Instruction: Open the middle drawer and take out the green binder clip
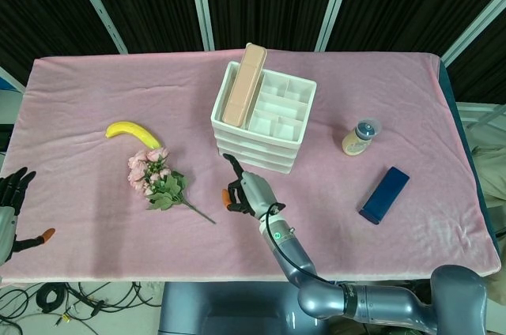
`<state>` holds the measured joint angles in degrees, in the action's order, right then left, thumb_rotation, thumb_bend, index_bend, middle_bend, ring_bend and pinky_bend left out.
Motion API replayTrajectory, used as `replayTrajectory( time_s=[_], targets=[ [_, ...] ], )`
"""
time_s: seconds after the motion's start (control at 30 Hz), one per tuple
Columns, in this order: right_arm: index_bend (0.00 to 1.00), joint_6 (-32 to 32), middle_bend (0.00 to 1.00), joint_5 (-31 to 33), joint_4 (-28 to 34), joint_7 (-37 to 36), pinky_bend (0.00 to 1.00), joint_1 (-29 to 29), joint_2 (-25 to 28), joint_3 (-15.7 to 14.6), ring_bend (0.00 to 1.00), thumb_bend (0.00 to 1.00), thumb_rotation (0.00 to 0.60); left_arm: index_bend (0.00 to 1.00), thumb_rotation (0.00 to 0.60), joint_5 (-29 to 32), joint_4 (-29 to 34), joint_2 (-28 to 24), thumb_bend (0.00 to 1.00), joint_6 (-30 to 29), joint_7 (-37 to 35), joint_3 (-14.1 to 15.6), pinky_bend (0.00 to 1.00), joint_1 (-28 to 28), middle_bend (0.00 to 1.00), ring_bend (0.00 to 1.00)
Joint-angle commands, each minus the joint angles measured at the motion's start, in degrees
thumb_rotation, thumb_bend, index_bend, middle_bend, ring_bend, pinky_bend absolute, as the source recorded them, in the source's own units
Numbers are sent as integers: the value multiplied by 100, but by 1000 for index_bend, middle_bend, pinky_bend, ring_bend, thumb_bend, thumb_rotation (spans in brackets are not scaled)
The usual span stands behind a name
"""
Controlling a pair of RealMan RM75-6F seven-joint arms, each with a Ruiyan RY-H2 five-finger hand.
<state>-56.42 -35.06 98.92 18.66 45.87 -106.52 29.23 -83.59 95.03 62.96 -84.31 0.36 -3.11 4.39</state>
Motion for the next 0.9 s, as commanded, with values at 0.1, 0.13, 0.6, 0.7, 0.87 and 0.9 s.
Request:
replayTrajectory(
  time_s=[0.1,0.13,0.6,0.7,0.87,0.9],
  targets=[
    [0,-190,803,108,-236,-219,783,95,-157,87,829,527,600,0,600,-27,-31,10,0,5,-32,14,0,5,0,0],
    [0,-221,803,103,-264,-231,783,103,-171,78,829,528,600,0,600,-25,-30,9,0,6,-39,12,0,6,0,0],
    [0,-676,801,86,-411,-556,783,107,-359,29,828,528,600,0,600,-16,-9,-6,0,19,-85,24,0,9,0,0],
    [0,-823,802,65,-353,-632,783,55,-375,32,828,528,600,0,600,-33,-4,-9,0,5,-93,32,0,4,0,0],
    [0,-1094,801,-11,-199,-679,783,-39,-406,-23,828,527,600,0,600,-48,-35,-2,0,-19,-101,26,0,4,0,0],
    [0,-1103,802,-4,-182,-687,783,-50,-407,-28,828,527,600,0,600,-38,-33,-2,0,-19,-115,21,0,3,0,0]
  ],
)
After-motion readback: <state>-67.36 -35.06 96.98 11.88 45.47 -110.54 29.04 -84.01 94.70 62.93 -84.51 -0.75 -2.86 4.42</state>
